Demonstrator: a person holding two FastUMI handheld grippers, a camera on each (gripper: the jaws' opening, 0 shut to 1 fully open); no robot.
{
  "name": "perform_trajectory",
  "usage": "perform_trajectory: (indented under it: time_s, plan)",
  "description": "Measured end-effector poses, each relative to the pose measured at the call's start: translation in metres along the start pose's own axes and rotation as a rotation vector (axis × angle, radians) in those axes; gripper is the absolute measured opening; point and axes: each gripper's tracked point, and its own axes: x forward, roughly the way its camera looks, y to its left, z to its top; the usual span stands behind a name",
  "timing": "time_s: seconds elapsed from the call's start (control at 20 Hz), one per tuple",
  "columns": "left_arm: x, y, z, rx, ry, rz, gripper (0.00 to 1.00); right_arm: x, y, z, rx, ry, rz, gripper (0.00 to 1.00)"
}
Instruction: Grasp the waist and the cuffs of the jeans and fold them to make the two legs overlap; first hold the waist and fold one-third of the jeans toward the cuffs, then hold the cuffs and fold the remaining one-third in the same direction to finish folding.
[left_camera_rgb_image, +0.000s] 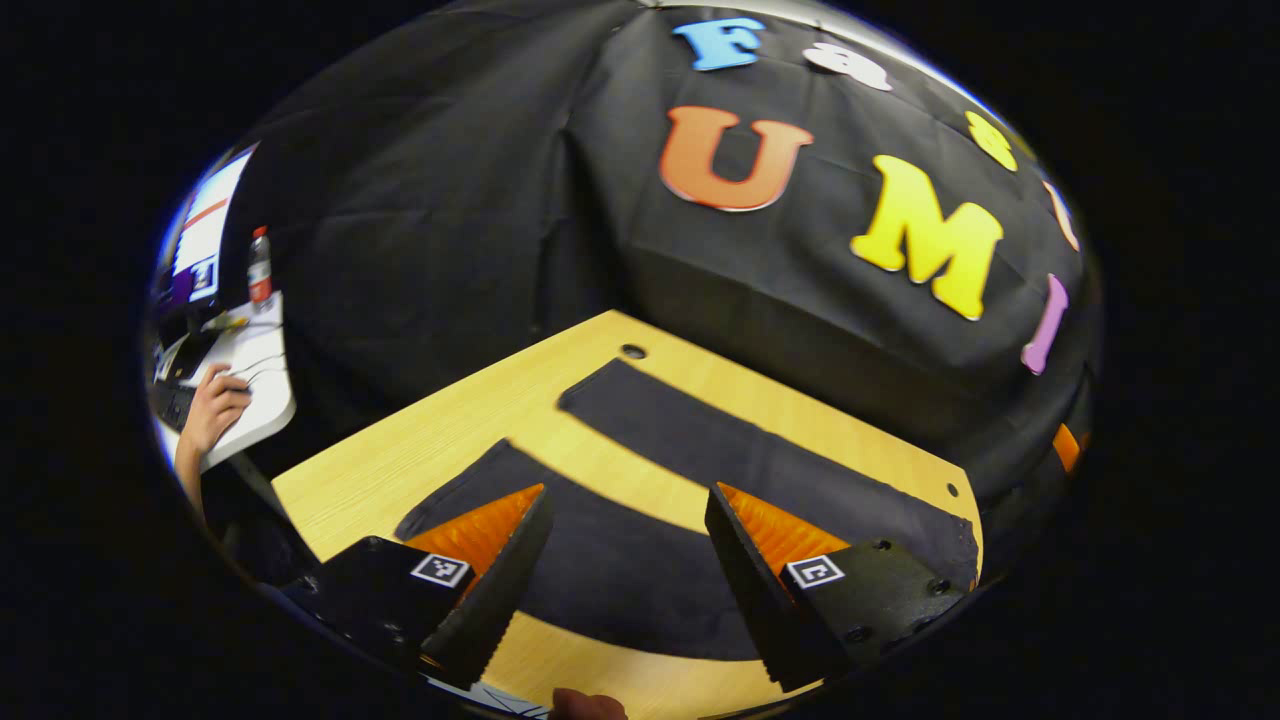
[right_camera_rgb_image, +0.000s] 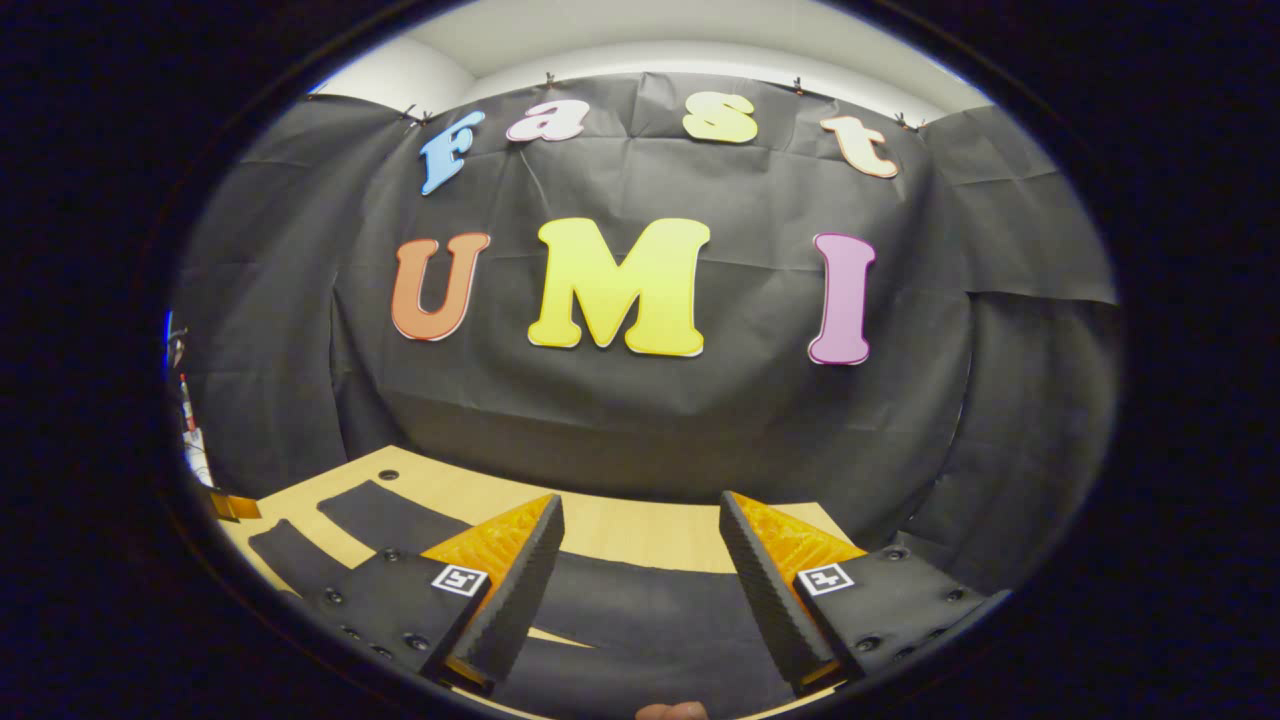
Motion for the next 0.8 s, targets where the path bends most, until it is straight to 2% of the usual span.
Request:
perform_trajectory:
  time_s: [0.1,0.35,0.45,0.65,0.7,0.75,0.8]
  plan:
    - [0.000,0.030,-0.023,-0.099,0.099,0.018,0.99,0.001,-0.002,0.003,0.000,-0.007,-0.010,0.94]
    - [-0.005,0.058,-0.062,-0.533,0.326,0.046,0.99,0.004,-0.002,0.011,-0.033,-0.027,-0.016,0.94]
    - [-0.015,0.058,-0.064,-0.689,0.369,0.055,0.99,0.003,-0.004,0.012,-0.034,-0.029,-0.026,0.95]
    - [-0.024,0.048,-0.054,-0.864,0.392,0.045,0.98,0.007,-0.013,0.010,-0.035,-0.013,-0.051,0.94]
    - [-0.011,0.063,-0.051,-0.877,0.390,0.037,0.98,0.007,-0.016,0.011,-0.032,-0.010,-0.059,0.95]
    - [0.004,0.054,-0.056,-0.879,0.384,0.027,0.98,0.007,-0.017,0.011,-0.031,-0.011,-0.067,0.94]
    - [-0.002,0.051,-0.050,-0.879,0.380,0.018,0.98,0.008,-0.019,0.011,-0.033,-0.009,-0.072,0.94]
